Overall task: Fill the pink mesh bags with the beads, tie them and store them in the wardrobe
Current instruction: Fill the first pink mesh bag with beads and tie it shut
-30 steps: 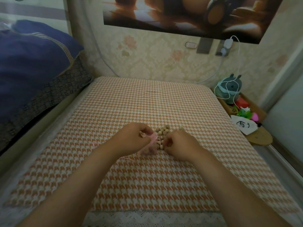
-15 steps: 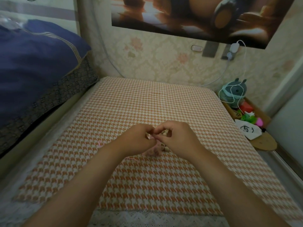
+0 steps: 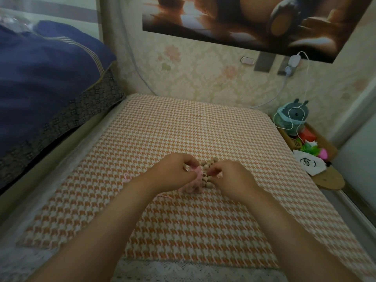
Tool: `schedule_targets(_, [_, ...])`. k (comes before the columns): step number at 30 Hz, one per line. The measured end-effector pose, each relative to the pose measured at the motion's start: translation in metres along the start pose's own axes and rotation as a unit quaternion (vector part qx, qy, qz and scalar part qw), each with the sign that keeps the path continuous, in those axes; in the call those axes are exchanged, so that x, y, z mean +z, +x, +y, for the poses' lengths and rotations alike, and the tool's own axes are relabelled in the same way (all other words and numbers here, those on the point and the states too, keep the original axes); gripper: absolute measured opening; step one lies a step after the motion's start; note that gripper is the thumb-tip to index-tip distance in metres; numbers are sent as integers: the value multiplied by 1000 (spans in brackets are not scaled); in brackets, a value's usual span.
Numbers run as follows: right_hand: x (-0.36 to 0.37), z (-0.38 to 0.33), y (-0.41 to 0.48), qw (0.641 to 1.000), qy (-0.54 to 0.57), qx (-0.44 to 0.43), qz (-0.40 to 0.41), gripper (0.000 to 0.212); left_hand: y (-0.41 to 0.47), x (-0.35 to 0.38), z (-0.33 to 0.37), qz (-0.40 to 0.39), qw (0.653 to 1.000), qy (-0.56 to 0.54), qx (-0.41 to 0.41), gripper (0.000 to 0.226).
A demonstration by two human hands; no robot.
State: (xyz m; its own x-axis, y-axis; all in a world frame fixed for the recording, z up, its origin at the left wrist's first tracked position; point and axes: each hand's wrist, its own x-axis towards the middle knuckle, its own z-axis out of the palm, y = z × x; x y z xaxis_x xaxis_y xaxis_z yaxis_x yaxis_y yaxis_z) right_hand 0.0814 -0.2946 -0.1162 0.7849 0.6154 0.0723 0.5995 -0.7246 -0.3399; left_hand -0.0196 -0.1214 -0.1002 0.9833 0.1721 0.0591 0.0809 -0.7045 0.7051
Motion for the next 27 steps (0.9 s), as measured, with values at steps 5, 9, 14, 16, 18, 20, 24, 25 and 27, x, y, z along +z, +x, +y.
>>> schedule_targets(5, [9,-2,0,998,-52,-2,-29,4,1,1,-1,4,1000,-6,2,29])
schedule_targets(9, [13,-3,1,998,-59,-16,-29,10,-1,2,-1,13,1000,-2,8,27])
schedule_targets(14, [-3,-6,6,994,77,5,75,11,0,2,-1,13,1000,7,7,28])
schedule_targets(16, [-12,-13,5,980,164,-16,114,10,1,3,0,10,1000,7,7,28])
schedule_targets(18, [-17,-22,1,967,219,-47,118,10,1,4,0,10,1000,3,6,27])
schedule_targets(20, [-18,-29,-3,966,225,-76,103,8,1,4,1,11,1000,3,6,21])
schedule_targets(24, [-10,-29,-4,972,186,-104,101,9,0,4,0,6,1000,-3,5,16])
schedule_targets(25, [-9,-28,-4,974,172,-108,101,10,0,3,-1,6,1000,-8,4,19])
schedule_targets(27, [-8,-27,-3,978,138,-114,104,12,0,2,-1,5,1000,-19,3,23])
